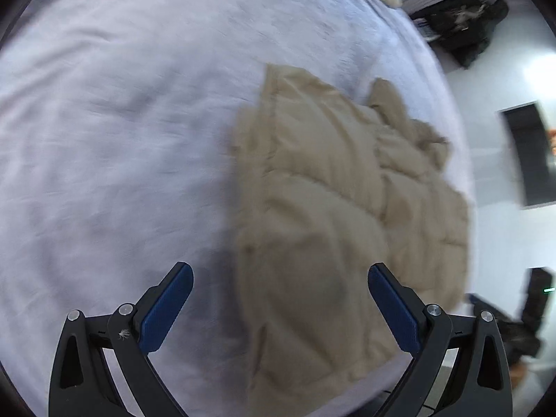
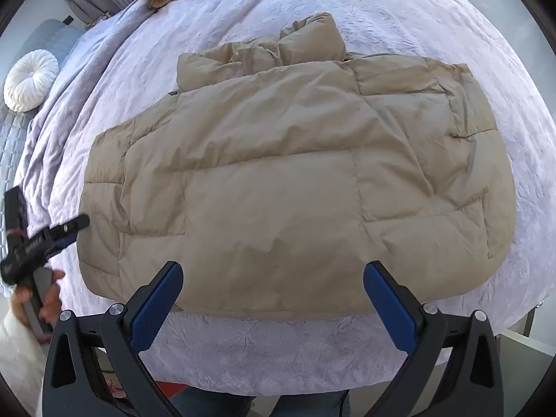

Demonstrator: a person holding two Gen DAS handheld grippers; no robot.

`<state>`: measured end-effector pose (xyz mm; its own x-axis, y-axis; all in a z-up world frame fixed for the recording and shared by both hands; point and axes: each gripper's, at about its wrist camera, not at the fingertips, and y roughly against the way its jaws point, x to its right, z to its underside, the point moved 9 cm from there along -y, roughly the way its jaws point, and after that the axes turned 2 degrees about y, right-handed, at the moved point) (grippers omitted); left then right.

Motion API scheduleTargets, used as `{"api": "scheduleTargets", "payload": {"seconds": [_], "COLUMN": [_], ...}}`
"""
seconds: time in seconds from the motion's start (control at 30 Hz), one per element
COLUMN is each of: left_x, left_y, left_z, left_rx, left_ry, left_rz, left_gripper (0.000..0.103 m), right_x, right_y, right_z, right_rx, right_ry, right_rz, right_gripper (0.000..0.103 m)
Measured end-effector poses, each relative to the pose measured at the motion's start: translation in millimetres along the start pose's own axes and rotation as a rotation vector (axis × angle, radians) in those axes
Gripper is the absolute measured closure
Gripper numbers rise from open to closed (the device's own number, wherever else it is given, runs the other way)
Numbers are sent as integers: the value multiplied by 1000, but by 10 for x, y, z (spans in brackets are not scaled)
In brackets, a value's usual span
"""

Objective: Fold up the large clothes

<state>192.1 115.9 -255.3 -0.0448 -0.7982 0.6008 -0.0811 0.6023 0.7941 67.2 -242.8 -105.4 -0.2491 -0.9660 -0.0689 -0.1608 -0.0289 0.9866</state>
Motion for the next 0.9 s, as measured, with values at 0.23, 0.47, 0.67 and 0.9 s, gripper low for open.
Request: {"api": "scheduleTargets", "payload": {"seconds": [0.23,0.47,0.67,0.9], "left_x": [136,169,206,258], "left_y": [-438,-607,-753,-868], "left_z": [-90,-45,-7,-16], "left_rx": [-147,-192,-216,-219], "left_ry": [-10,-52,-54,-46], "left_rz": [144,93,71,90], "left_gripper": [2,2,2,11], "right_x": [-54,-80,-101,-30], "right_y": [-87,-87,-117,-432], "right_z": [11,-201,-623,-935], "right_rx": [-26,23,59,51], "right_ry": [13,-6,47,-31], "right_rz": [-22,-109,-115,-148], "right_gripper": [0,0,0,86]}}
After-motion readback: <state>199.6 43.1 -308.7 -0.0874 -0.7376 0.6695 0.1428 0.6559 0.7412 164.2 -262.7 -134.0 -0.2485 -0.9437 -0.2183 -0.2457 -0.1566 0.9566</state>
